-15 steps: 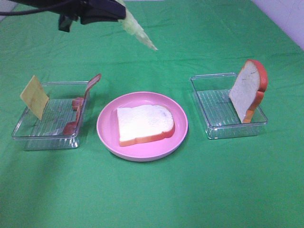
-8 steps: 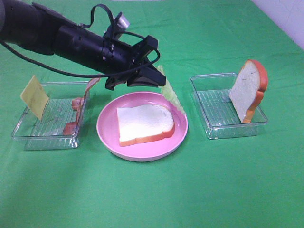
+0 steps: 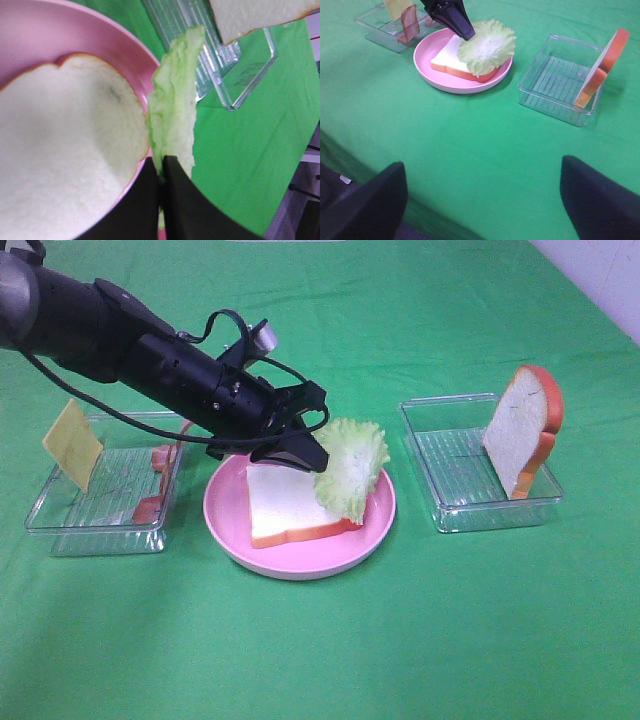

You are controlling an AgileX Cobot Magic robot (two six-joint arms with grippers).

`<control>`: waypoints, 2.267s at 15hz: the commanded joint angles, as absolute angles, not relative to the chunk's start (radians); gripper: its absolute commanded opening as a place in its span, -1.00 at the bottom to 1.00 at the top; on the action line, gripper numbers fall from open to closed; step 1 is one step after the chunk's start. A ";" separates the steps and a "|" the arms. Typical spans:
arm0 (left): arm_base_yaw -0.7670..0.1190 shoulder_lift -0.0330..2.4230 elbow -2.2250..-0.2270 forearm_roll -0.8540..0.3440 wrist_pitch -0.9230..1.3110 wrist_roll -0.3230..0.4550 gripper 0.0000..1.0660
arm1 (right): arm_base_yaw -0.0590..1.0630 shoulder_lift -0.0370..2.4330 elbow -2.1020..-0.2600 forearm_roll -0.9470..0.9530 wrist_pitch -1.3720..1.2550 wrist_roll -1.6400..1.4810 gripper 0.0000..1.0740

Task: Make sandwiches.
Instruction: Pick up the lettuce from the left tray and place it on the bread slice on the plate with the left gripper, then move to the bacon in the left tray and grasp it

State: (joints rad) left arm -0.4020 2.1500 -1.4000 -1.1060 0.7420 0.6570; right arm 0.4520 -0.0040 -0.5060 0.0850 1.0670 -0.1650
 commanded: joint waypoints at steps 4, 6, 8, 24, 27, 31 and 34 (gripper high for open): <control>-0.387 2.124 -1.404 -0.931 0.682 0.455 -1.00 | 0.450 -0.027 -0.503 0.090 1.061 -0.171 0.42; -0.387 2.125 -1.404 -0.920 0.682 0.441 -1.00 | 0.450 -0.027 -0.503 0.090 1.061 -0.171 0.42; -0.387 2.124 -1.404 -0.888 0.679 0.435 -1.00 | 0.450 -0.027 -0.503 0.090 1.061 -0.171 0.42; -0.387 2.022 -1.439 -0.822 0.672 0.390 0.46 | 0.450 -0.027 -0.503 0.091 1.061 -0.171 0.42; -0.387 2.003 -1.529 -0.762 0.686 0.282 0.46 | 0.450 -0.027 -0.503 0.092 1.061 -0.171 0.42; -0.387 2.003 -1.725 -0.326 0.769 -0.093 0.45 | 0.450 -0.027 -0.503 0.092 1.061 -0.171 0.42; -0.387 2.004 -1.788 -0.122 0.830 -0.255 0.40 | 0.450 -0.027 -0.503 0.092 1.061 -0.171 0.42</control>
State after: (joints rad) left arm -0.3840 2.0100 -1.7780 -0.1550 0.8110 -0.2180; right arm 0.4520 -0.0040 -0.5060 0.0850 1.0670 -0.1650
